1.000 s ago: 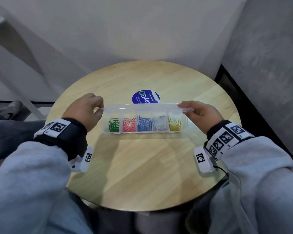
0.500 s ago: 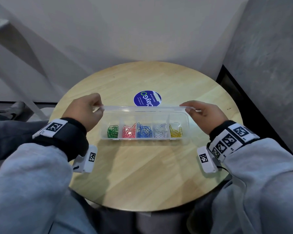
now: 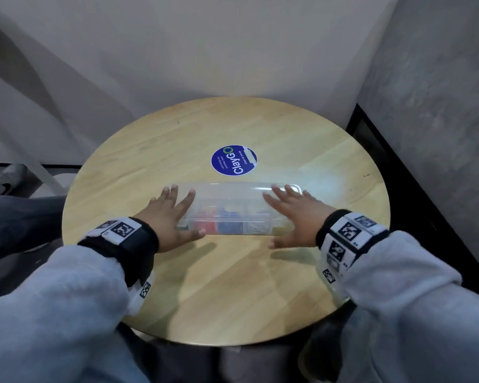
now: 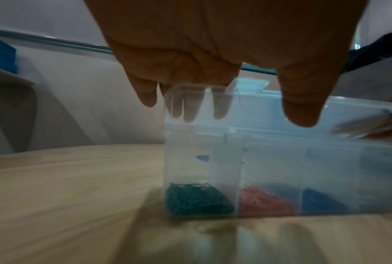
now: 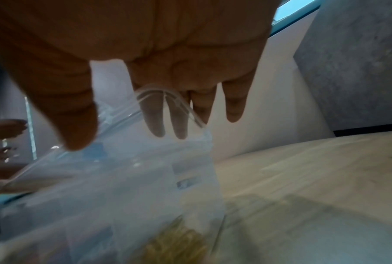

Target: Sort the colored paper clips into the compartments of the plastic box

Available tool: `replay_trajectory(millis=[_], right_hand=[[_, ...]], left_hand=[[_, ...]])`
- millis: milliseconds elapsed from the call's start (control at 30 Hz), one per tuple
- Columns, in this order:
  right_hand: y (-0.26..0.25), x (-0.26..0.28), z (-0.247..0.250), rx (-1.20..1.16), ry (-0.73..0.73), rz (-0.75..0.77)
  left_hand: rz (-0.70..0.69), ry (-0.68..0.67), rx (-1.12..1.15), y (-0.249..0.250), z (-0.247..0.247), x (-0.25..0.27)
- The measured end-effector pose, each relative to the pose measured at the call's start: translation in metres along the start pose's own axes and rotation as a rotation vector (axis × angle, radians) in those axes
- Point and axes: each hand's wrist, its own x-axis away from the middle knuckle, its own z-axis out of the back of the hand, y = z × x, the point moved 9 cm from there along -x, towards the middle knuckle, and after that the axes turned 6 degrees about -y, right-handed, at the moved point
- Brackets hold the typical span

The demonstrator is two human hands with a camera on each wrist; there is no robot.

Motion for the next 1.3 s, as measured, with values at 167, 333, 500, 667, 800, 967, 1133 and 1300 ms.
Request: replay_trajectory(millis=[167, 333, 500, 667, 800, 967, 1133, 1300], right_hand=[[-0.008, -0.008, -0.009, 0.046, 0.023, -0.005], [-0.007, -0.009, -0.007, 0.053, -0.035, 0.010], [0.000, -0.007, 0.004, 0.020, -0.144, 0.070], [0.001, -0.011, 0.003, 0.103, -0.118, 0.066], [0.000, -0.010, 0.001, 0.101, -0.047, 0.027], [-0.002, -0.005, 0.005, 0.059, -0.093, -0.009], [-0.010, 0.037, 0.033, -0.040, -0.104, -0.062], [0.013, 0.149, 0.053, -0.052, 0.144, -0.128]], left_hand=[[0.004, -0.021, -0.063, 0.003, -0.006, -0.002], [-0.039, -0.078, -0.135, 0.000, 0.006, -0.002], [-0.067, -0.099, -0.253, -0.002, 0.019, -0.004], [-0.066, -0.037, -0.308, 0.005, 0.029, -0.003], [-0.069, -0.011, -0.302, 0.006, 0.023, -0.004], [-0.068, 0.018, -0.210, 0.004, 0.031, 0.002], [-0.074, 0.005, -0.009, -0.015, 0.034, 0.047], [-0.018, 0.103, 0.082, -0.072, 0.024, 0.149]])
